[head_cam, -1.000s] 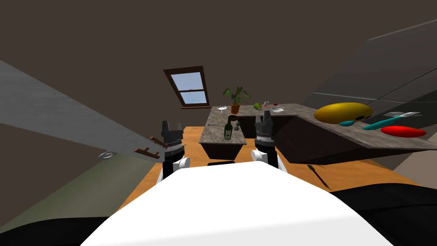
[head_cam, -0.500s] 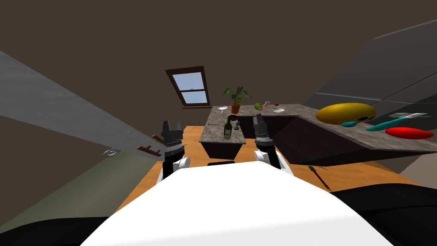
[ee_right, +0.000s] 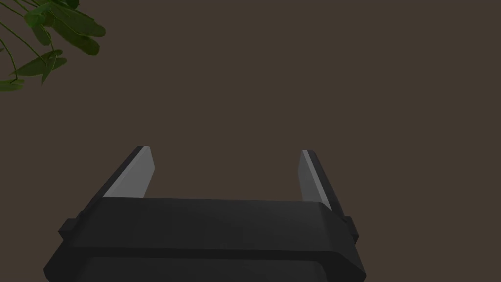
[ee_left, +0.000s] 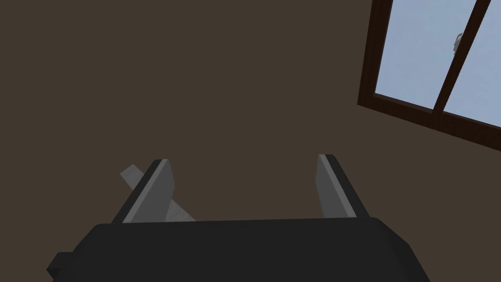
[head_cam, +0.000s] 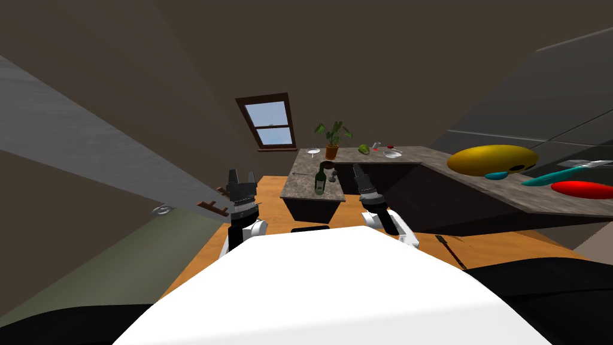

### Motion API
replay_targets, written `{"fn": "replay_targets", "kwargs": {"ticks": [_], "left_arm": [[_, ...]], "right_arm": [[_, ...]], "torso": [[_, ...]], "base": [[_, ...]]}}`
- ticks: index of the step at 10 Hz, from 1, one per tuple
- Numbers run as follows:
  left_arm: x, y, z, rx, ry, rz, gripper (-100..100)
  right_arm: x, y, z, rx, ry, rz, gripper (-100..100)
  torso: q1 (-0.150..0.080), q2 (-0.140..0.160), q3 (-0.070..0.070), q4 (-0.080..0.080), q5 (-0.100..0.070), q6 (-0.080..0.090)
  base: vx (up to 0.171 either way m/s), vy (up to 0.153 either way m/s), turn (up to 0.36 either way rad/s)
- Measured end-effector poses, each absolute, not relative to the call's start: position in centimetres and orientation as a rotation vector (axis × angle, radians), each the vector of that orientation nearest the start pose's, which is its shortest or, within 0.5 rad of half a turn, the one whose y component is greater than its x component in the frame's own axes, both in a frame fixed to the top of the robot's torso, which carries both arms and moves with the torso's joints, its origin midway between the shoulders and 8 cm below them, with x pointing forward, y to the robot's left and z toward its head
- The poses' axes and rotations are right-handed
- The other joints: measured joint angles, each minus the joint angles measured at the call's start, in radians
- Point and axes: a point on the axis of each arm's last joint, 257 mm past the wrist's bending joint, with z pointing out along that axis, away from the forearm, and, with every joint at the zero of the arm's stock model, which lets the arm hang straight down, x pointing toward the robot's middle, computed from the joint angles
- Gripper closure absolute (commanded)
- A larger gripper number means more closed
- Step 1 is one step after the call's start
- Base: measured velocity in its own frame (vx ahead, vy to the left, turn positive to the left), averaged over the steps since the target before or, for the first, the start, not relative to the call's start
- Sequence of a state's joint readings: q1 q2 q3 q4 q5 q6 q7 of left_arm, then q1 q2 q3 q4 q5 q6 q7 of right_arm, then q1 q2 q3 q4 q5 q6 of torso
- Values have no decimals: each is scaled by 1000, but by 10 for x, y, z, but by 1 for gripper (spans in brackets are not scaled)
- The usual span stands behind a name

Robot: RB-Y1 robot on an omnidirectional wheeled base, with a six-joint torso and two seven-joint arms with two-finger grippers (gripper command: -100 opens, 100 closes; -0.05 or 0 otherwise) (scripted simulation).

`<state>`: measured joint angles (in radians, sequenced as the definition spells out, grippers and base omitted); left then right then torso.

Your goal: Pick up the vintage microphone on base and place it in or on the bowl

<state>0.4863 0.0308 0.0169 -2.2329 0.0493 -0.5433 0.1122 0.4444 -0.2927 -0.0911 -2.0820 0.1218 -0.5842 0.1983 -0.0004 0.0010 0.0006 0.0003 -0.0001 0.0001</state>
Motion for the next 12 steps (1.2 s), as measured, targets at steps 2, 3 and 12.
{"fn": "replay_targets", "kwargs": {"ticks": [2,3,12], "left_arm": [[345,288,17,-700,567,-1427,0],[345,288,17,-700,567,-1427,0],[345,288,17,-700,567,-1427,0]], "right_arm": [[380,-285,-45,227,1043,881,-100],[381,-287,-52,201,1074,857,-100],[401,-324,-119,-49,1356,588,-100]], "torso": [[0,0,0,0,0,0],[0,0,0,0,0,0],[2,-1,0,0,0,0]], "base": [[-20,6,57],[-19,9,54],[-10,19,50]]}}
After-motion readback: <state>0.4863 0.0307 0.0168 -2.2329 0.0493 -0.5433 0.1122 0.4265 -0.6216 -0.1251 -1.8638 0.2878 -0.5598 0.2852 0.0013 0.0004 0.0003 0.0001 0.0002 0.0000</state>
